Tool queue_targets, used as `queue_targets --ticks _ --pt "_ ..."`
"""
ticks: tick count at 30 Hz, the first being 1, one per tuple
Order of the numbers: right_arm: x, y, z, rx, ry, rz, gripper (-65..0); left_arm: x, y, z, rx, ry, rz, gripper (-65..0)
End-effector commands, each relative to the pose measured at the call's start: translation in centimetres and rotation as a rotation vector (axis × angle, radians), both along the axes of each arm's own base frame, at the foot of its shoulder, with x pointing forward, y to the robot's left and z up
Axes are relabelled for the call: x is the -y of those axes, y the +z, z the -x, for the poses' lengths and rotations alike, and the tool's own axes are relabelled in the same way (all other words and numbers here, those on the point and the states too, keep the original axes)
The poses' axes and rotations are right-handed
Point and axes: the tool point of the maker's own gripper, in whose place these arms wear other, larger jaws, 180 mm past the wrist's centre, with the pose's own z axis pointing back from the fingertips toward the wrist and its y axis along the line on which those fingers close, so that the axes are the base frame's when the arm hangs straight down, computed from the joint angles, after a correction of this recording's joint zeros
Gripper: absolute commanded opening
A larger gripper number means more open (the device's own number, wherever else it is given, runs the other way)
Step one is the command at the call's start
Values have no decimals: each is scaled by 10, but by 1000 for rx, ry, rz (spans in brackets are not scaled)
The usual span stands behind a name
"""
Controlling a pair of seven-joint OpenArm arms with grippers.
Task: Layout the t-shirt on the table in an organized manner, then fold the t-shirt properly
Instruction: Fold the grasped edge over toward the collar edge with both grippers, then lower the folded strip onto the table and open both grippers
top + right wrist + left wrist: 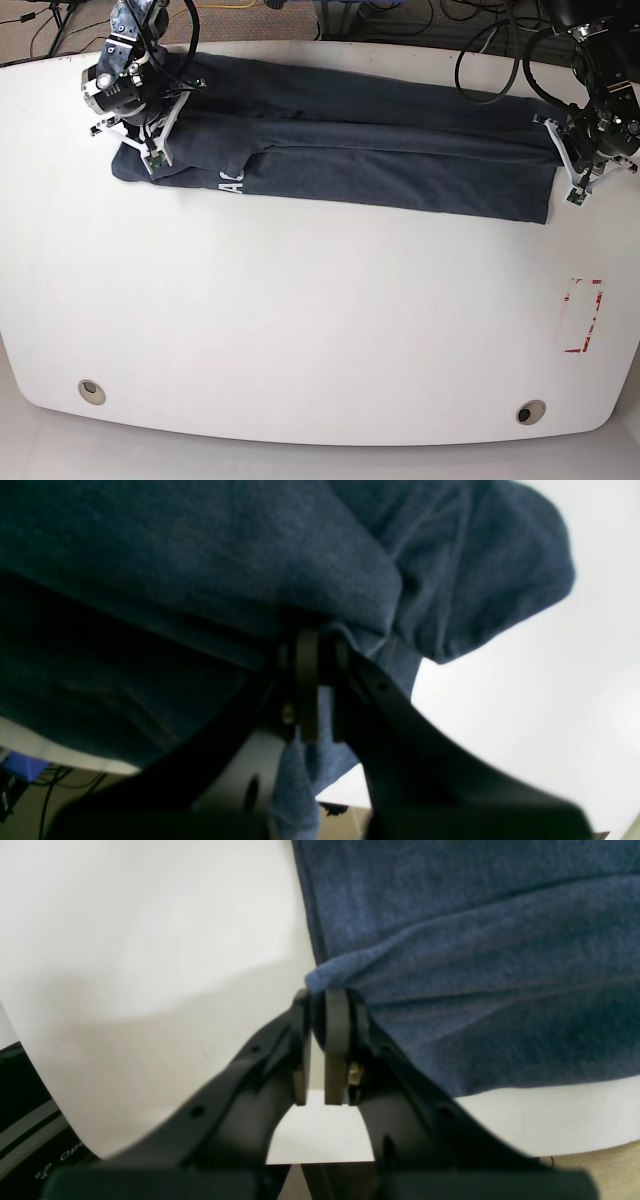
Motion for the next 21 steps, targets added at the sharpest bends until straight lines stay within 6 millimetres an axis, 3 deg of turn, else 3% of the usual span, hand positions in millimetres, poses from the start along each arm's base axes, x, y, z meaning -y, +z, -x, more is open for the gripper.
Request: queue_targets --ticks 1,9,14,17,21 --pt "7 5 4 3 0 32 -620 -12 12 -5 23 2 -44 -621" --pt "5 -2 23 -41 1 29 -620 -18 13 -1 12 -2 -62 -621" --pt "-3 -3 28 -38 7 -25 -617 -19 14 -1 12 -3 -64 -621" --pt "3 -1 29 -21 -27 -48 -614 -18 12 -1 7 -5 -63 -619" --pt "8 0 29 -13 -46 -53 -534 -19 2 4 -23 6 -47 -579"
